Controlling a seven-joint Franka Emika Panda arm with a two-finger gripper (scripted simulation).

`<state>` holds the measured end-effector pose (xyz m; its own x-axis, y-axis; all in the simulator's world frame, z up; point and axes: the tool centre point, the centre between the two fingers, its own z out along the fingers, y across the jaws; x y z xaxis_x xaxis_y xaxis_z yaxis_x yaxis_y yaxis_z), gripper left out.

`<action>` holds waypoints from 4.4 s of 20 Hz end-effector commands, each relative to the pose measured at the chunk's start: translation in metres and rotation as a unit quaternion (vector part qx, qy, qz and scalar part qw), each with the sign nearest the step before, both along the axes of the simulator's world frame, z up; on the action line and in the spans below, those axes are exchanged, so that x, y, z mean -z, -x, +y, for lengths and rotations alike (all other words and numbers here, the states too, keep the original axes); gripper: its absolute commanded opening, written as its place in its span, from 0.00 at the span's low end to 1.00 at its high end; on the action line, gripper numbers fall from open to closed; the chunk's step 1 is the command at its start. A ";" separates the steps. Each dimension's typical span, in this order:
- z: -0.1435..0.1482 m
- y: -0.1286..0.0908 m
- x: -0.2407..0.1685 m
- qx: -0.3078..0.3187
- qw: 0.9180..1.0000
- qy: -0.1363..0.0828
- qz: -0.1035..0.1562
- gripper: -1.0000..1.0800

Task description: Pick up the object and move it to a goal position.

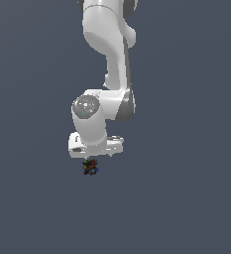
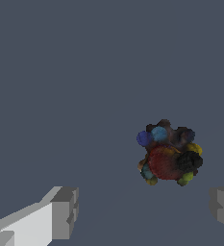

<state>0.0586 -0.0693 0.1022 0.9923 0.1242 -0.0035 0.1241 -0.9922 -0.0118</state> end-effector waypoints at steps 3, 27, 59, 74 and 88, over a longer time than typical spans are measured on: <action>-0.028 -0.009 0.014 -0.005 1.000 0.003 -0.002 0.96; -0.044 -0.012 0.073 -0.008 1.000 0.006 -0.002 0.96; -0.080 0.001 -0.042 -0.008 1.000 0.006 -0.005 0.00; -0.133 0.021 -0.207 -0.008 1.000 0.005 -0.004 0.00; -0.158 0.026 -0.280 -0.008 1.000 0.006 -0.003 0.00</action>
